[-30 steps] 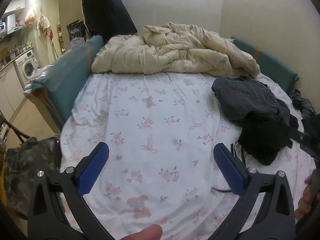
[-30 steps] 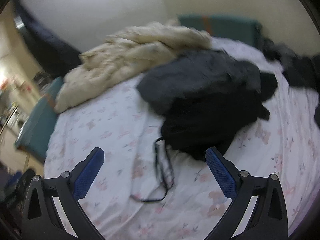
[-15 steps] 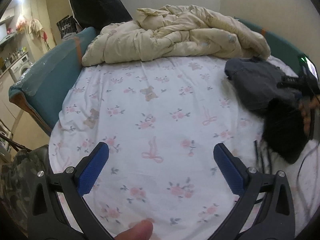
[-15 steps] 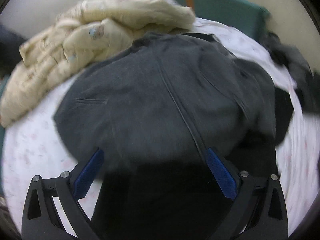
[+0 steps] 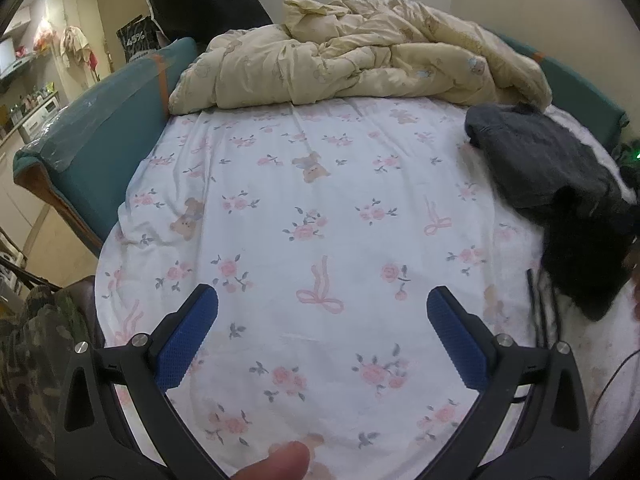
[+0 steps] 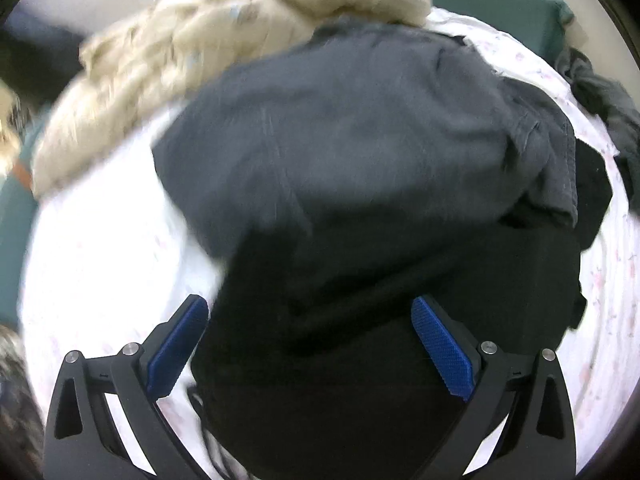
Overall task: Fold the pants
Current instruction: 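Reach the right tool into the dark clothes pile and grasp the black pants, then lift the black pants with the right tool and pull them onto open sheet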
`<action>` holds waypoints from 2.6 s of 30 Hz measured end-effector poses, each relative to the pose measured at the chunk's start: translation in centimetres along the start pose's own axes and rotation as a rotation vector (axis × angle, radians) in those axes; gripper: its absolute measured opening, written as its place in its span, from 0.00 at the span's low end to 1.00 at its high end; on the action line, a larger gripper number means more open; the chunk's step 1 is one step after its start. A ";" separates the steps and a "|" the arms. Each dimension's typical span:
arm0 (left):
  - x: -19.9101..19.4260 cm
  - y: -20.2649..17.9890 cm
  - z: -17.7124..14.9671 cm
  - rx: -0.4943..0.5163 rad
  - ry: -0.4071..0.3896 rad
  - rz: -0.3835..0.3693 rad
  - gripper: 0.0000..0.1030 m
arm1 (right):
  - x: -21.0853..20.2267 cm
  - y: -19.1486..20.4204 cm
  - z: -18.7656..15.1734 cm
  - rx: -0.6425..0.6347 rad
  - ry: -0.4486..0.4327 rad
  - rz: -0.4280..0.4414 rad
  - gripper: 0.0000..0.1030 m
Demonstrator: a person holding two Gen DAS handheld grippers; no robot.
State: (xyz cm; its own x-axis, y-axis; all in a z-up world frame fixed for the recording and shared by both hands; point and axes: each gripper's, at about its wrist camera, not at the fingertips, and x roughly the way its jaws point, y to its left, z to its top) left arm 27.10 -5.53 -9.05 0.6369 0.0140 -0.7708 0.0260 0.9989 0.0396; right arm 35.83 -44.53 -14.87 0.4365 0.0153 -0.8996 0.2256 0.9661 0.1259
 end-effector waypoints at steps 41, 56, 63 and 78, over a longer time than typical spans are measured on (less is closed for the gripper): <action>-25.0 23.3 -13.6 -0.475 -0.162 0.129 1.00 | -27.4 24.8 -24.6 -0.374 0.034 0.915 0.11; -20.2 17.8 -11.7 -0.362 -0.029 0.064 1.00 | -10.8 19.9 -24.4 -0.305 0.135 0.194 0.73; -19.1 15.3 -10.8 -0.319 -0.002 0.036 1.00 | -17.0 21.9 -27.4 -0.324 0.099 0.398 0.73; -13.8 13.5 -14.7 -0.175 0.303 -0.048 1.00 | -9.4 18.6 -26.4 -0.169 0.150 0.332 0.73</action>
State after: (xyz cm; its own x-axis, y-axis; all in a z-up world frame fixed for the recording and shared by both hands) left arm 7.30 8.46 -7.26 0.3803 -0.0471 -0.9237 -0.0989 0.9909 -0.0912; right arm 12.95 -19.89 -15.09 0.3272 0.3588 -0.8742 -0.0577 0.9310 0.3605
